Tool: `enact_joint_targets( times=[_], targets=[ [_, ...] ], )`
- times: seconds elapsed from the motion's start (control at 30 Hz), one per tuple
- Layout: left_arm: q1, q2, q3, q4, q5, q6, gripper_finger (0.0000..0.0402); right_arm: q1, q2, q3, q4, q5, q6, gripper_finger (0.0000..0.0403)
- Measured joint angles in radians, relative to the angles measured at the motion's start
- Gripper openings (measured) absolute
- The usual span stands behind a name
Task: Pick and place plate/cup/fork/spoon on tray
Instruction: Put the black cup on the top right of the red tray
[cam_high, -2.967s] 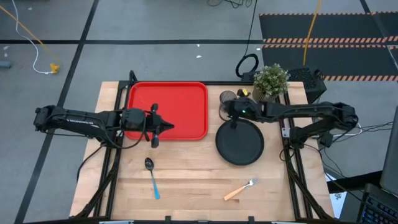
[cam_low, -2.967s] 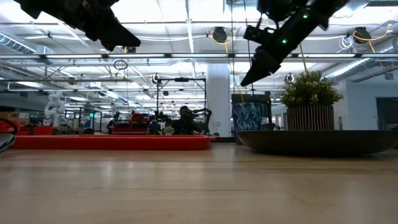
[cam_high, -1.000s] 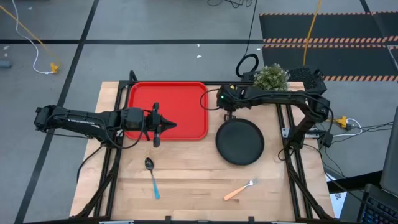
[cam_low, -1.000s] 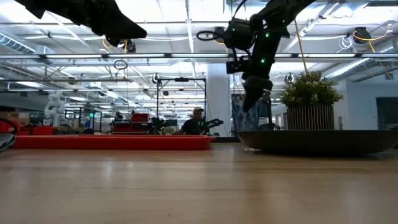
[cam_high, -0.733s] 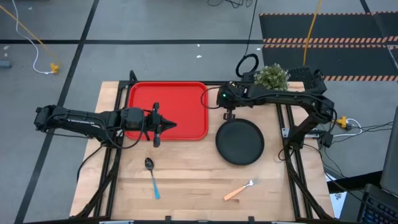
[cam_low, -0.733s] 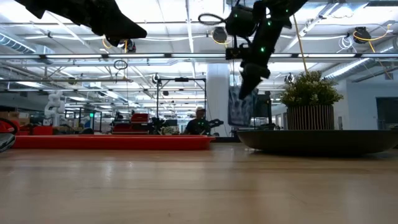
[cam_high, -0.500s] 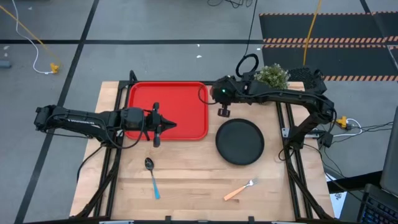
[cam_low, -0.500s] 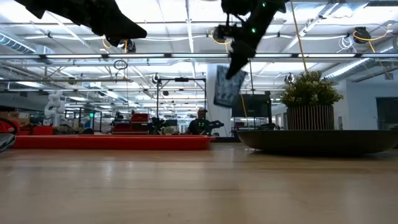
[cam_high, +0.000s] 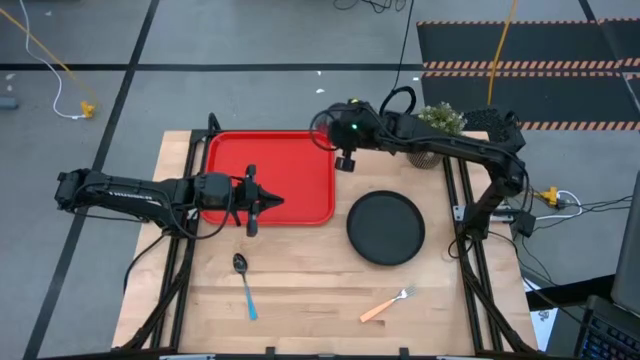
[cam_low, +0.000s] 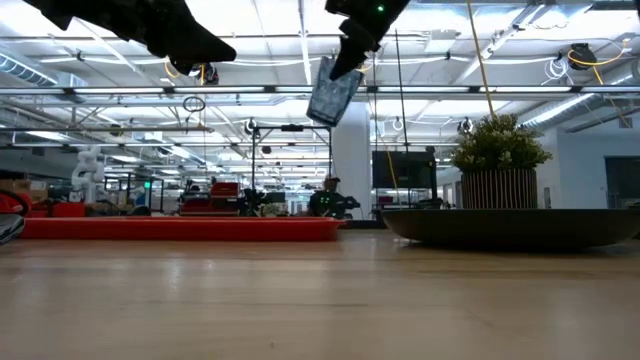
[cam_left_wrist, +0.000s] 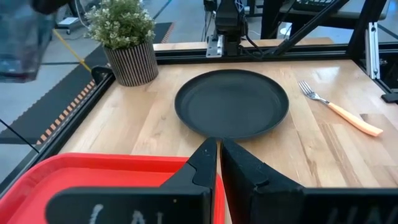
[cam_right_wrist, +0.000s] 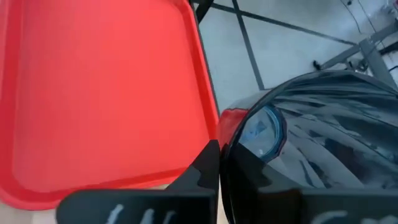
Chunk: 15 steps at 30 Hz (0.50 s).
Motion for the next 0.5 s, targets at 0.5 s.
enact_joint_targets(
  times=[0.5],
  targets=[
    [0.000, 0.000, 0.000, -0.010, 0.000, 0.008, 0.0026, -0.054, 0.341, 0.371, -0.126, -0.108, -0.105, 0.0006]
  ],
)
